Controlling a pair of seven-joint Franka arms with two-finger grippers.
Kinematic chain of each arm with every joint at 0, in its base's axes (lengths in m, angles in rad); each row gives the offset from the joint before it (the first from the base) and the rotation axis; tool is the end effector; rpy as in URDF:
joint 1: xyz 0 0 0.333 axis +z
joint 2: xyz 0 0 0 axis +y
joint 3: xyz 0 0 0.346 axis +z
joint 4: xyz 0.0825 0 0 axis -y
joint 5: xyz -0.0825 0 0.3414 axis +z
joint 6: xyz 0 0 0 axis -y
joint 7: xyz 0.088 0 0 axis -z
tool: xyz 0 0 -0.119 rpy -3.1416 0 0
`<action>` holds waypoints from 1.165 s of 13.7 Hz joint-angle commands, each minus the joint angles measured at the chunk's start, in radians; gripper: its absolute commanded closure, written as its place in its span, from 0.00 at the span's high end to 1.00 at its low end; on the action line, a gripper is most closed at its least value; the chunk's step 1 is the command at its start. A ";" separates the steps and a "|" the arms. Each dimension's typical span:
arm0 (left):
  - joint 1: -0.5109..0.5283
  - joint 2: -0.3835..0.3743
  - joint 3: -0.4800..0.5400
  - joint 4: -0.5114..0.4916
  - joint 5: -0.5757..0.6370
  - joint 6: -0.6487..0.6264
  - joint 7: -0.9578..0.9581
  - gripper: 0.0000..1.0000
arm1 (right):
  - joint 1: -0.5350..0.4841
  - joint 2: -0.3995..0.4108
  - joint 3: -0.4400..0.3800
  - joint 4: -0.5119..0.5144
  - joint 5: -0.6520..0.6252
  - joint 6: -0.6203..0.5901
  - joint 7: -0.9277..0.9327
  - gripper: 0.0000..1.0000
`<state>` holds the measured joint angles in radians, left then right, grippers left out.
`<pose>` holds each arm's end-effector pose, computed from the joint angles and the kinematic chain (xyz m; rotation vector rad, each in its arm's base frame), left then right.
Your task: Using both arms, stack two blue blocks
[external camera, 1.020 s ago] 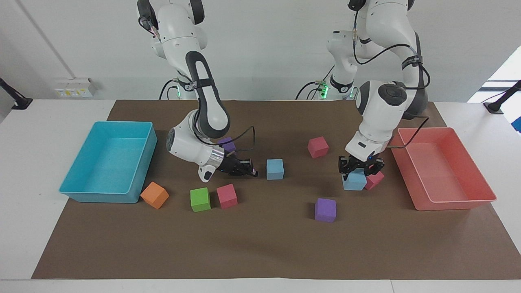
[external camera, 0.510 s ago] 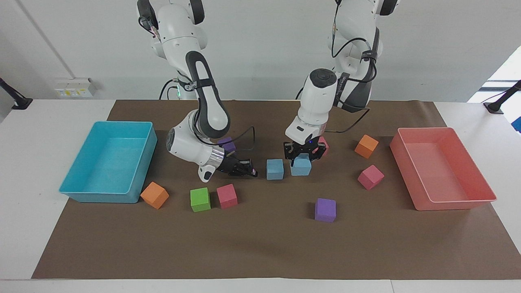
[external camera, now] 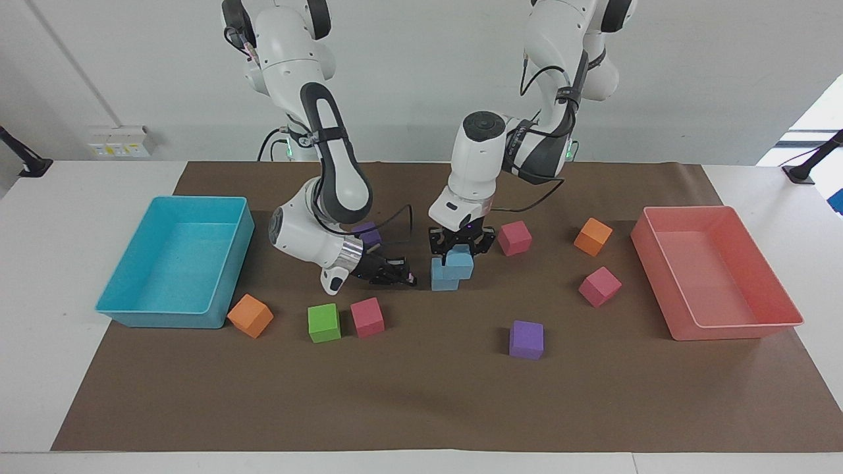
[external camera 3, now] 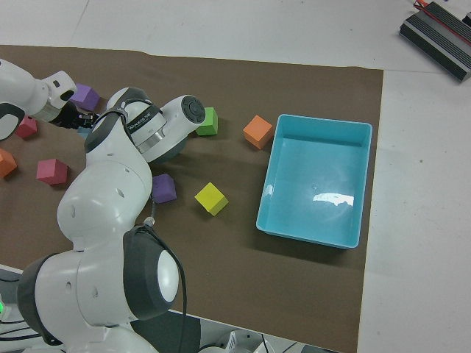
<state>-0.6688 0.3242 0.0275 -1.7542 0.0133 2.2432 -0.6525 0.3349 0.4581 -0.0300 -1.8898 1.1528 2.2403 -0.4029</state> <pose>0.5066 -0.3799 0.4380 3.0501 0.0025 0.2193 0.5793 0.2211 0.3145 -2.3048 0.1164 0.0592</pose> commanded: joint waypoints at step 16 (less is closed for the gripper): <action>-0.052 0.007 0.014 -0.051 0.020 0.047 -0.056 0.00 | -0.001 -0.002 0.005 -0.012 0.033 0.022 -0.040 0.00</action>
<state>-0.7014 0.3436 0.0265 -1.7821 0.0133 2.2674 -0.6879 0.3349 0.4581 -0.0300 -1.8899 1.1528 2.2403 -0.4029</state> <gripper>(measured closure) 0.423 0.991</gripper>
